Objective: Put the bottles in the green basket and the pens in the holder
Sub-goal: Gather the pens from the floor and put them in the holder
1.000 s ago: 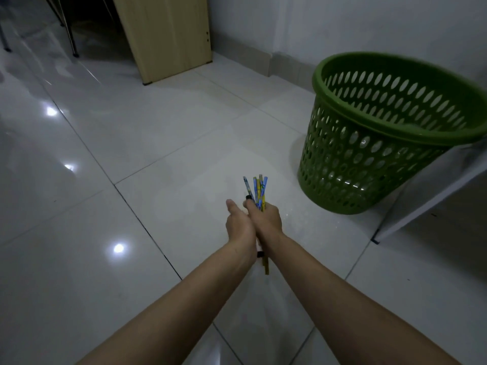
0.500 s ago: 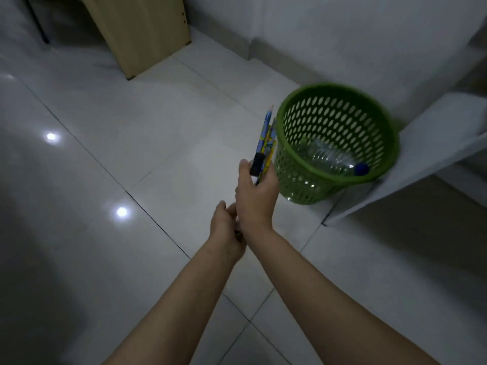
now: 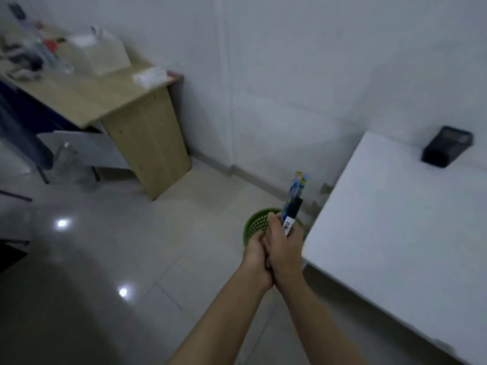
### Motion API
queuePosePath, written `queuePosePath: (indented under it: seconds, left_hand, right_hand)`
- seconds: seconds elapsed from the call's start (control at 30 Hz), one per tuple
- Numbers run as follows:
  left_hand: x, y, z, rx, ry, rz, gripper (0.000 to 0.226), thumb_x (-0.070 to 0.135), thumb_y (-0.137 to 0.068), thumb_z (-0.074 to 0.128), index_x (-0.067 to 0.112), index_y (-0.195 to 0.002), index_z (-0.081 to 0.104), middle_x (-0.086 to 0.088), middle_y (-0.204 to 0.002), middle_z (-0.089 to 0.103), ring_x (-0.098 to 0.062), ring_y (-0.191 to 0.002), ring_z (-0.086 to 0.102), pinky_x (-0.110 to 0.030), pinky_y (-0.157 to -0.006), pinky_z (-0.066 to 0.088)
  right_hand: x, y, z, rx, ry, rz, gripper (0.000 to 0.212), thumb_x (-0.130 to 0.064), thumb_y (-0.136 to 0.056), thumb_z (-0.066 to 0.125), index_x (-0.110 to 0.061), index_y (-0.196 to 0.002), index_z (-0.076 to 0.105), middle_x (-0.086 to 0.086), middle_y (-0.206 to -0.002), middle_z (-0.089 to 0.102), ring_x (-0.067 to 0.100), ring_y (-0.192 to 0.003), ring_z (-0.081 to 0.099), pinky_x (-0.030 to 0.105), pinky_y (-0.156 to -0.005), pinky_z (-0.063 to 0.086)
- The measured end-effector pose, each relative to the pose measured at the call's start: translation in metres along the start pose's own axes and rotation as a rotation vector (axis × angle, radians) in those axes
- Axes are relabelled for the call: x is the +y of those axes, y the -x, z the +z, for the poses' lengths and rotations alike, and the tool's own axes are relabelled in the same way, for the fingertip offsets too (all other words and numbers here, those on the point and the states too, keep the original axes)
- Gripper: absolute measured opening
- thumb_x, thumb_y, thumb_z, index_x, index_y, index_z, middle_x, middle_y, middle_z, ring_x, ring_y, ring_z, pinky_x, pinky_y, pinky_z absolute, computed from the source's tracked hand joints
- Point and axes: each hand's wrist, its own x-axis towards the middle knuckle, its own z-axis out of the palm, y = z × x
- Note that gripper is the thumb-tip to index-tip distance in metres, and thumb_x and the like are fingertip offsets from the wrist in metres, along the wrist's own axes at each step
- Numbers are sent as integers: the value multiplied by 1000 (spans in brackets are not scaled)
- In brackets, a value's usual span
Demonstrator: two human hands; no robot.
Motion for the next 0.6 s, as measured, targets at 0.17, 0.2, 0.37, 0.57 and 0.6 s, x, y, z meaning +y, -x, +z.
queuePosePath:
  seconds: [0.17, 0.2, 0.37, 0.57, 0.6]
  left_hand:
    - [-5, 54, 106, -76, -133, -2, 41, 25, -98, 32, 9, -76, 62, -4, -44, 67, -18, -68, 59, -28, -60, 48]
    - [-8, 62, 124, -89, -153, -5, 41, 23, -98, 31, 10, -74, 61, -3, -43, 66, -17, -67, 58, -27, -58, 48]
    - [-27, 74, 196, -123, -198, -27, 59, 27, -100, 29, 12, -48, 53, 0, -31, 53, -11, -33, 57, -22, -48, 45]
    - [-42, 60, 261, -192, -240, -17, 84, 34, -101, 25, 8, -32, 64, -12, -43, 66, -23, -52, 63, -28, -55, 49]
    - [-45, 54, 271, -189, -236, -20, 83, 34, -101, 26, 7, -34, 66, -13, -44, 66, -25, -55, 63, -29, -56, 49]
  right_hand:
    - [-104, -19, -55, 45, -39, -49, 42, -9, -86, 55, -22, -52, 33, -10, -38, 33, 10, -39, 31, 28, -46, 27]
    - [-120, -21, -66, 53, -21, -80, 41, -9, -86, 54, -20, -53, 32, -7, -42, 32, 12, -41, 30, 28, -47, 27]
    - [-180, -37, -122, 65, -2, -160, 31, -15, -89, 54, -17, -64, 36, 0, -51, 33, 14, -45, 32, 29, -47, 31]
    - [-214, -65, -180, 130, -65, -54, 21, -19, -92, 56, -14, -72, 50, 6, -65, 56, 23, -66, 58, 35, -69, 49]
    - [-216, -71, -188, 137, -74, -18, 21, -19, -92, 55, -14, -72, 52, 7, -68, 60, 25, -70, 61, 38, -73, 51]
